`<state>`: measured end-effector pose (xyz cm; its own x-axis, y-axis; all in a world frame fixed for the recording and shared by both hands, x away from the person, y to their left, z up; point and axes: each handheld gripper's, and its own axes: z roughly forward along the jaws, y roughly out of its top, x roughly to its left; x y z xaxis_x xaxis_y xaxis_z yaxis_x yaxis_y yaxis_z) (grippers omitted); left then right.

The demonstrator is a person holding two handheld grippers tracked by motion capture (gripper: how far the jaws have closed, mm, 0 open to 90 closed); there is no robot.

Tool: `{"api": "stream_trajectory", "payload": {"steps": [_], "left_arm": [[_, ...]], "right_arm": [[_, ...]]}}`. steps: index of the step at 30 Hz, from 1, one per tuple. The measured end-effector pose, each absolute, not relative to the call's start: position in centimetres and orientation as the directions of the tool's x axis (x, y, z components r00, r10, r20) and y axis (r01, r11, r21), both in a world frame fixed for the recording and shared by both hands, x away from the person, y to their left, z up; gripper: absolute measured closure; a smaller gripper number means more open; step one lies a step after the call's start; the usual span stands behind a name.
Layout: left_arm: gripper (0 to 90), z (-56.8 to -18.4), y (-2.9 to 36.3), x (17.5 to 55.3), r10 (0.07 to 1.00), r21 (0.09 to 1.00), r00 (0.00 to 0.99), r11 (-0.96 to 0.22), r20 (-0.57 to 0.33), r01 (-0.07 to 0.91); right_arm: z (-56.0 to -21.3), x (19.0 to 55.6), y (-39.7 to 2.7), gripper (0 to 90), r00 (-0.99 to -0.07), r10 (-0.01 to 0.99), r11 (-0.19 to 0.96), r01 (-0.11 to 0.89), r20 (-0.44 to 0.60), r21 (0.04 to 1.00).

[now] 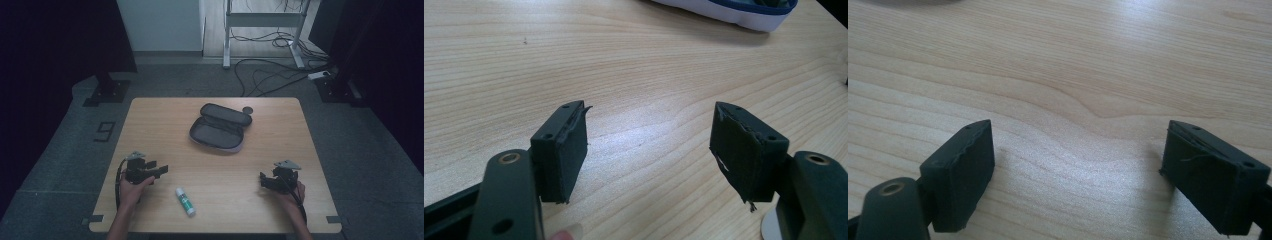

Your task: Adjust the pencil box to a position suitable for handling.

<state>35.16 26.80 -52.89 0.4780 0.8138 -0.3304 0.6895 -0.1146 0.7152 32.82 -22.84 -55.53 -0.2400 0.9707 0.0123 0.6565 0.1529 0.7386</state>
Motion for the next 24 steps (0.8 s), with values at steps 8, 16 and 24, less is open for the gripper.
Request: {"api": "stream_trajectory", "payload": {"steps": [8,16,24], "left_arm": [[31.6,-52.8,26.79,35.06,0.814,0.718,0.478,-0.111,-0.33,0.687],[31.8,-52.96,26.43,35.33,0.817,0.715,0.474,-0.114,-0.328,0.69],[31.8,-52.52,26.28,35.19,0.812,0.729,0.489,-0.119,-0.32,0.674]], "right_arm": [[-55.52,32.75,-22.84,13.8,-0.24,0.971,0.152,0.655,0.013,0.74],[-55.5,32.57,-22.85,15.2,-0.245,0.97,0.156,0.654,0.012,0.741],[-55.5,32.23,-22.79,16.0,-0.241,0.97,0.155,0.651,0.009,0.743]]}}
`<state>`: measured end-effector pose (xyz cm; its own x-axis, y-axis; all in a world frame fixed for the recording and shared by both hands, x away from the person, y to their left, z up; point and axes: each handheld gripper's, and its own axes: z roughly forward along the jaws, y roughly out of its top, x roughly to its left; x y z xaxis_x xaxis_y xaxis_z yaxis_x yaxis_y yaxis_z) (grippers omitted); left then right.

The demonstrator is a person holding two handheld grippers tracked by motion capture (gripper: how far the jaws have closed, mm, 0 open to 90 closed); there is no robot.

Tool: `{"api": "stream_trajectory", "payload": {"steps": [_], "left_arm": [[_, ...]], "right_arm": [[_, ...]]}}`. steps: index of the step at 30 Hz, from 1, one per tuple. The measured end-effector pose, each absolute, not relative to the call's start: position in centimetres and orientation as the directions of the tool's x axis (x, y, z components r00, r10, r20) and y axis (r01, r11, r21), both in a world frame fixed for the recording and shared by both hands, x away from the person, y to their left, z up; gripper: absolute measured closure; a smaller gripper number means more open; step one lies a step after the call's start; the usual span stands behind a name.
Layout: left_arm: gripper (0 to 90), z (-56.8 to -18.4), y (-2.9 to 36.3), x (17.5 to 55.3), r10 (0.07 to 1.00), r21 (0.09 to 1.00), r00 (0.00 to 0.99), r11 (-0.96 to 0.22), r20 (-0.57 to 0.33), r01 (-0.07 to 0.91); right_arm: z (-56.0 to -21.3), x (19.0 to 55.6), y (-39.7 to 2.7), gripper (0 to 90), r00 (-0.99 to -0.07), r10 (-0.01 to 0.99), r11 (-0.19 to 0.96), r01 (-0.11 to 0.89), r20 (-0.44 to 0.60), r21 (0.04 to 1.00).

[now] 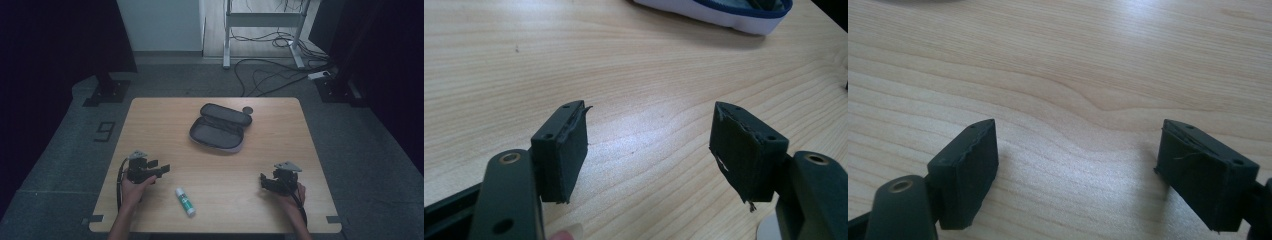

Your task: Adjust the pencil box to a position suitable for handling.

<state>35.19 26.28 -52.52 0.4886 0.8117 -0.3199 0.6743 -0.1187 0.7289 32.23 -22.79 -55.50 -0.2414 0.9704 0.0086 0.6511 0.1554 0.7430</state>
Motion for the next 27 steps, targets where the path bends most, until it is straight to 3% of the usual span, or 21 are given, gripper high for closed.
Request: {"api": "stream_trajectory", "payload": {"steps": [17,27], "left_arm": [[34.8,-51.5,25.0,36.5,0.801,0.737,0.506,-0.125,-0.32,0.664],[35.0,-50.4,24.8,36.6,0.801,0.766,0.507,-0.098,-0.318,0.636]], "right_arm": [[-55.3,32.2,-22.4,24.1,-0.268,0.963,0.164,0.638,0.017,0.752],[-53.9,32.1,-22.8,27.2,-0.26,0.963,0.109,0.609,0.068,0.786]]}}
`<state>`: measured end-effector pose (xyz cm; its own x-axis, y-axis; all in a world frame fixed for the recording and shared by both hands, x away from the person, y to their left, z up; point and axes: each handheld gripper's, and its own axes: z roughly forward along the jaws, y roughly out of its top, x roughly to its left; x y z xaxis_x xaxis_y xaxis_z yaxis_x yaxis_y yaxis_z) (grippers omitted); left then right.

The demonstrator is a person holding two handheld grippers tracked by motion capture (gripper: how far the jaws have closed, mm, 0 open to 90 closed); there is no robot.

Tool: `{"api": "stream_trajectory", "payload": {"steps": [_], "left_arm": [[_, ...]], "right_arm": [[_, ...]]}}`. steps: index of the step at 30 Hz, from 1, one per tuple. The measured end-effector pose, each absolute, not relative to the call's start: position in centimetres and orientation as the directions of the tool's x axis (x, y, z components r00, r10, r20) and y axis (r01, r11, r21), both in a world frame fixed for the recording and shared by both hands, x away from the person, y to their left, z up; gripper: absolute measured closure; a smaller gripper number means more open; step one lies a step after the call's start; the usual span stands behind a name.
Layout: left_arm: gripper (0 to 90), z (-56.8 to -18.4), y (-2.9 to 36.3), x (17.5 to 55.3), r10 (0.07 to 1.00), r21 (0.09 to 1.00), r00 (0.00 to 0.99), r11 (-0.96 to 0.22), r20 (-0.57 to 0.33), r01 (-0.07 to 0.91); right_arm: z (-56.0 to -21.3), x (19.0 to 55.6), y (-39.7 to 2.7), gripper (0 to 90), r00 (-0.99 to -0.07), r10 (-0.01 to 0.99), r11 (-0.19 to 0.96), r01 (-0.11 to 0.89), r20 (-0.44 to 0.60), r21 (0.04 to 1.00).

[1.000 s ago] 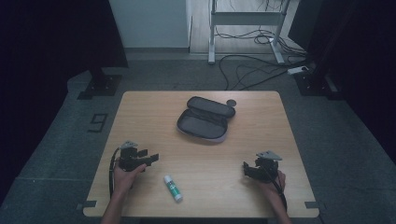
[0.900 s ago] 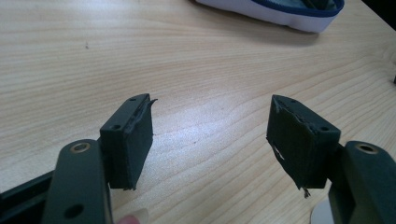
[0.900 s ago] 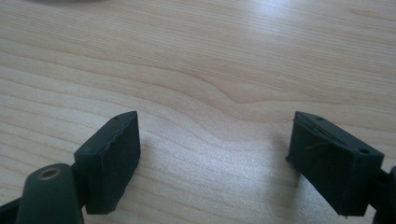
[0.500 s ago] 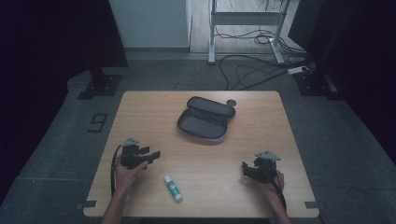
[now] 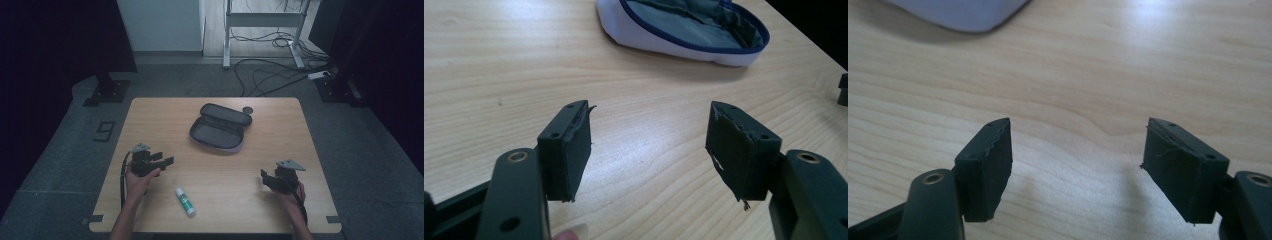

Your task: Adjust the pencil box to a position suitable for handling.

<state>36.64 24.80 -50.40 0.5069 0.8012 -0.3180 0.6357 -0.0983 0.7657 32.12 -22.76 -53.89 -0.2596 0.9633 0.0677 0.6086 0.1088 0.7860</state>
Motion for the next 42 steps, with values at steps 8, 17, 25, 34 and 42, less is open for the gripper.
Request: {"api": "stream_trajectory", "payload": {"steps": [8,17,25,34,42], "left_arm": [[35.5,-49.9,23.8,37.5,0.788,0.77,0.522,-0.099,-0.327,0.631],[35.4,-49.4,22.7,38.6,0.784,0.777,0.525,-0.089,-0.331,0.623],[36.2,-49.4,22.3,39.6,0.788,0.761,0.516,-0.096,-0.336,0.642],[35.3,-48.3,21.7,40.8,0.781,0.765,0.532,-0.112,-0.327,0.635],[35.0,-47.0,21.1,42.3,0.775,0.771,0.535,-0.1,-0.337,0.629]], "right_arm": [[-53.2,32.7,-22.5,29.1,-0.267,0.959,0.087,0.599,0.096,0.796],[-52.4,33.7,-22.0,30.7,-0.281,0.955,0.09,0.59,0.099,0.803],[-51.4,35.0,-21.7,32.8,-0.293,0.946,0.06,0.575,0.137,0.816],[-50.2,36.7,-20.2,32.7,-0.327,0.939,0.103,0.563,0.107,0.82],[-50.0,37.9,-18.7,32.9,-0.346,0.932,0.114,0.56,0.107,0.82]]}}
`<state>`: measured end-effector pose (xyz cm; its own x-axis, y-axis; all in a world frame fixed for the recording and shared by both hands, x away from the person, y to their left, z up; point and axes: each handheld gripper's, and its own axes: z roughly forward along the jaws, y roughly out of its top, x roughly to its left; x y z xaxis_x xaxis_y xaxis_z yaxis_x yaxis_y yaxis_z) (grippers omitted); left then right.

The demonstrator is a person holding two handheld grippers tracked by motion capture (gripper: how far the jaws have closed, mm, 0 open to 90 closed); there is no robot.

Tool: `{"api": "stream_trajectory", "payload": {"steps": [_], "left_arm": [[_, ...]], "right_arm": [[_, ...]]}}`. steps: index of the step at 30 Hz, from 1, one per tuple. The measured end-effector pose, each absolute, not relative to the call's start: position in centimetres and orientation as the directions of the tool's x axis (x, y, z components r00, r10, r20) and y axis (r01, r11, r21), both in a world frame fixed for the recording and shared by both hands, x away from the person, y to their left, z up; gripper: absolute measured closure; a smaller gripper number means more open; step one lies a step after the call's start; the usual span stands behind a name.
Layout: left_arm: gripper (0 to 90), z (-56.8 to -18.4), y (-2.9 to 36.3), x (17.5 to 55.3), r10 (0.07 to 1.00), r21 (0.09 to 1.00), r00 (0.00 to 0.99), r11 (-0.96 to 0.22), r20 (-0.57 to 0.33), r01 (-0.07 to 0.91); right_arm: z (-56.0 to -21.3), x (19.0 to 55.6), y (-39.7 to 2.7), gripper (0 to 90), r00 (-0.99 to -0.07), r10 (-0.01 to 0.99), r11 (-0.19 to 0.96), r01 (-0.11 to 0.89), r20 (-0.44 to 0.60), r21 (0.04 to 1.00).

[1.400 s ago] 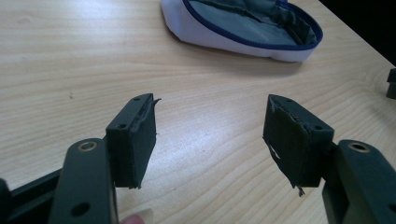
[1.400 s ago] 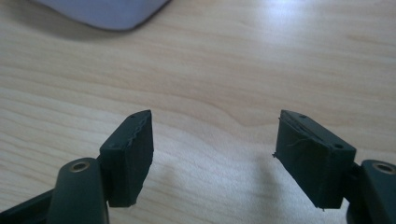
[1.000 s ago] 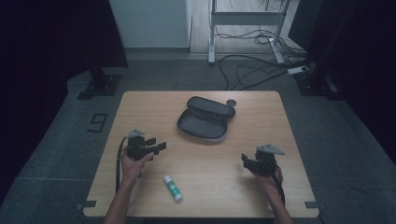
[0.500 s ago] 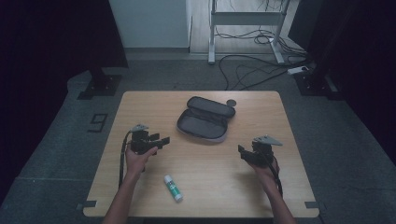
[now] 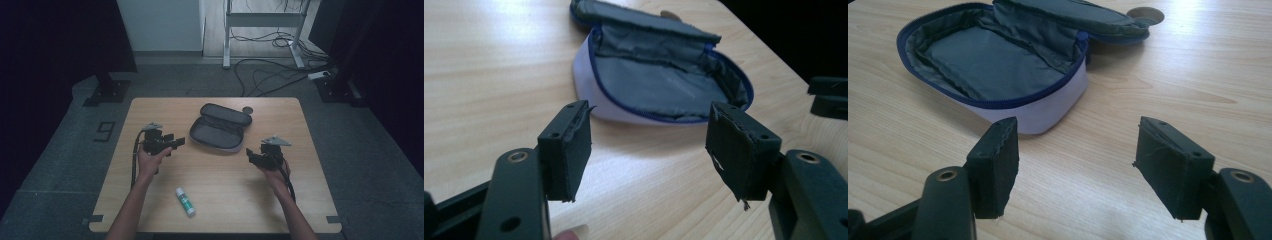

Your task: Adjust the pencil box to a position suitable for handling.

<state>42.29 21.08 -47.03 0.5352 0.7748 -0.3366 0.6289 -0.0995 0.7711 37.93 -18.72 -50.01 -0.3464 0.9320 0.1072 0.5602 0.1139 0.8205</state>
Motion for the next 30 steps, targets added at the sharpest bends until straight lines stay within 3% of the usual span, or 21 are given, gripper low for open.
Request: {"api": "stream_trajectory", "payload": {"steps": [15,30], "left_arm": [[34.7,-45.8,19.9,44.4,0.783,0.767,0.532,-0.115,-0.321,0.632],[35.6,-47.9,20.2,46.4,0.805,0.742,0.478,-0.072,-0.352,0.667]], "right_arm": [[-50.0,40.0,-16.8,33.4,-0.348,0.929,0.109,0.576,0.123,0.81],[-49.6,42.5,-15.3,35.1,-0.342,0.935,0.129,0.581,0.097,0.804]]}}
